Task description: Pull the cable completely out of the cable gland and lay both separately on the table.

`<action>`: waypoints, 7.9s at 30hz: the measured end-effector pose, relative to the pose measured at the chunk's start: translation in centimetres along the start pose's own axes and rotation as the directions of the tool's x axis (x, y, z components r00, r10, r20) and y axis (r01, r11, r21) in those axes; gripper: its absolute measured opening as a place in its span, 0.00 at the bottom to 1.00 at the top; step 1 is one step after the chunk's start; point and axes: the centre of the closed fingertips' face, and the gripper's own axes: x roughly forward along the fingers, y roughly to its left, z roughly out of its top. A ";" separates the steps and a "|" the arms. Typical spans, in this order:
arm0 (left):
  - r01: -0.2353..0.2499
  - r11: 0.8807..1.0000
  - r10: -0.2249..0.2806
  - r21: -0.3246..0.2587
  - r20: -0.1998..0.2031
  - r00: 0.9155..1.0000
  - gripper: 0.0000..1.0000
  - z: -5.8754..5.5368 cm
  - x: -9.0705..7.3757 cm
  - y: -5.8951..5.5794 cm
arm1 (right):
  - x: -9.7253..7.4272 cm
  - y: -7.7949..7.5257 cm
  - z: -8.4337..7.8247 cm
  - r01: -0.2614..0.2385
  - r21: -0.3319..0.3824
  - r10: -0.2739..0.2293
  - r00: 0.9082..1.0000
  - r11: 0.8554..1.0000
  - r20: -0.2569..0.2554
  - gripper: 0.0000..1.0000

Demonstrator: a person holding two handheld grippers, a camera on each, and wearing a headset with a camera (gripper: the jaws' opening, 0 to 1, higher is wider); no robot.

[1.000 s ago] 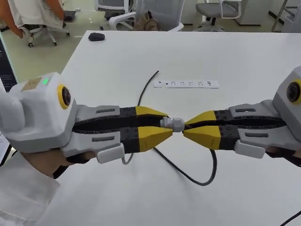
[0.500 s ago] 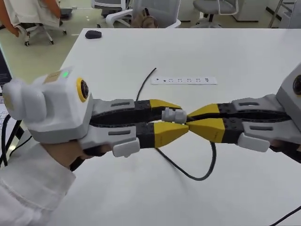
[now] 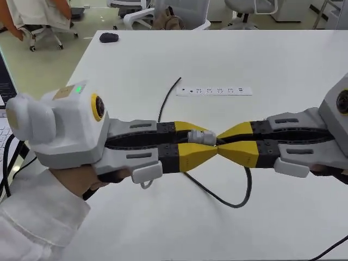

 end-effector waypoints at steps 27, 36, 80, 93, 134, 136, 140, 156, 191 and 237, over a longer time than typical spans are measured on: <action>-0.058 0.998 0.059 -0.034 0.040 0.997 0.17 -1.0 -1.1 0.5 | -2.7 -1.7 -8.2 -0.017 -0.218 -0.064 0.931 0.976 -0.359 0.02; -0.055 0.998 0.056 -0.036 0.030 0.998 0.17 -1.1 -1.1 0.4 | -3.7 -2.4 -10.1 0.008 -0.203 -0.090 0.913 0.979 -0.399 0.02; -0.063 0.996 0.066 -0.066 0.044 0.997 0.17 -1.1 -0.7 1.0 | 0.1 -1.0 -0.9 -0.004 -0.007 0.004 0.999 1.000 -0.043 0.03; -0.061 0.995 0.064 -0.080 0.039 0.997 0.17 -1.2 -0.5 0.9 | 0.1 -0.8 -1.5 -0.014 -0.035 0.011 0.998 0.999 -0.068 0.03; -0.094 0.991 0.102 -0.100 0.081 0.991 0.17 -0.5 -2.3 1.5 | -2.9 -2.1 -9.5 0.057 0.025 -0.047 0.958 0.998 -0.282 0.02; -0.092 0.991 0.100 -0.100 0.080 0.992 0.17 -0.6 -2.2 1.4 | -2.8 -2.1 -9.5 0.060 0.030 -0.049 0.959 0.998 -0.280 0.02; -0.094 0.991 0.101 -0.094 0.068 0.993 0.17 -0.8 -2.0 1.4 | -2.7 -2.0 -9.8 0.059 0.030 -0.048 0.954 0.998 -0.296 0.02; -0.099 0.991 0.102 -0.095 0.029 0.994 0.17 -1.6 -0.8 1.7 | -1.5 -2.3 -3.3 0.060 -0.006 -0.060 0.989 0.998 -0.136 0.19; -0.084 0.992 0.091 -0.098 0.064 0.994 0.17 -0.9 -0.6 1.6 | 0.6 -1.6 -1.6 -0.003 -0.005 0.002 0.995 1.000 -0.095 0.02; -0.116 0.986 0.125 -0.121 0.077 0.989 0.17 -0.9 -2.0 2.4 | -3.7 -2.5 -9.7 0.093 0.099 -0.065 0.963 0.991 -0.262 0.02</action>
